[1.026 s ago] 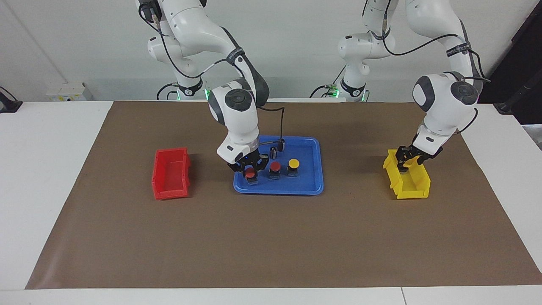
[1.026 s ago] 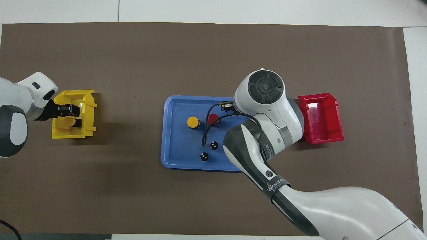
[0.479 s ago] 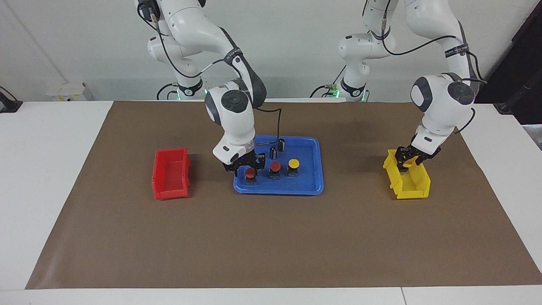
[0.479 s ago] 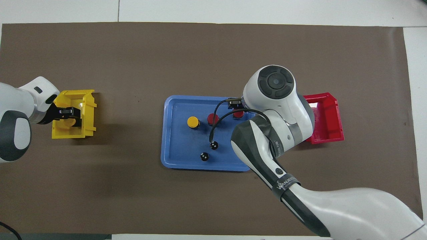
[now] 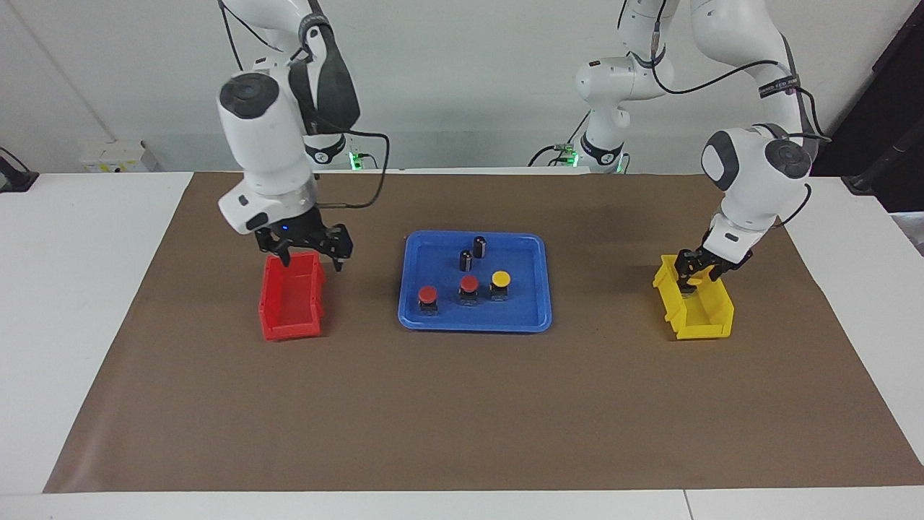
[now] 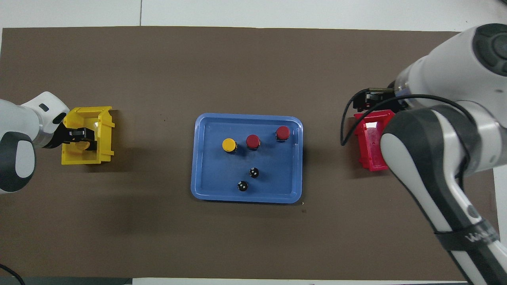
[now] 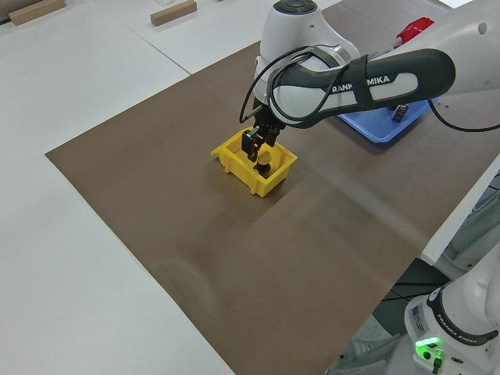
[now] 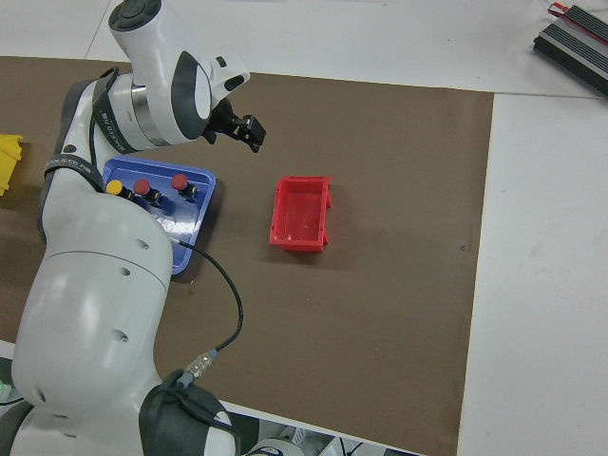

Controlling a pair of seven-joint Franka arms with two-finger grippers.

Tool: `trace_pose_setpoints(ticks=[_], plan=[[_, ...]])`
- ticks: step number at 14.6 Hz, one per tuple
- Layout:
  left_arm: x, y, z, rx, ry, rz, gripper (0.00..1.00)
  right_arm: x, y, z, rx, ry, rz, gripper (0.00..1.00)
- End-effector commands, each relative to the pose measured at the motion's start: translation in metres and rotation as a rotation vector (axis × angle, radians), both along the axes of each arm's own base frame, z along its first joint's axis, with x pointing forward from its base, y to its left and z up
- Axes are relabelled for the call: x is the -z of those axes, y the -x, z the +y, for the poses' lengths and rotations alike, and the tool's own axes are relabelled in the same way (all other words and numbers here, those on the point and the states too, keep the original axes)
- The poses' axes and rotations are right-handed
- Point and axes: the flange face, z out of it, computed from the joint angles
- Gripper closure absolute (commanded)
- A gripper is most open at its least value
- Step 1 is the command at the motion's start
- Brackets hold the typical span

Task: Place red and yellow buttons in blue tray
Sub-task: 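Release the red button and withdraw the right gripper to rest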

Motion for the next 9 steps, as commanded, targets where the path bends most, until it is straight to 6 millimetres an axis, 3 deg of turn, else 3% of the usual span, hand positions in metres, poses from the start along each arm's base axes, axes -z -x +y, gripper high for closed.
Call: trace_pose_setpoints(ticks=[1,4,6,8,9], plan=[[-0.001,0.01,0.003,-0.01,-0.008,-0.009,0.29,-0.03,0.015,-0.027,-0.034,-0.014,0.043,0.0],[0.002,0.011,0.0,-0.008,-0.008,-0.009,0.3,-0.069,0.02,-0.07,-0.032,-0.015,0.072,0.0],[0.011,0.015,0.002,-0.012,-0.008,0.008,0.4,-0.082,0.023,-0.098,-0.048,-0.023,0.094,0.0],[0.013,0.015,0.003,-0.014,-0.008,0.01,0.64,-0.075,0.024,-0.114,-0.038,-0.025,0.108,0.0],[0.012,0.015,0.003,-0.009,-0.008,0.004,0.85,-0.074,0.026,-0.114,-0.038,-0.025,0.114,0.0]])
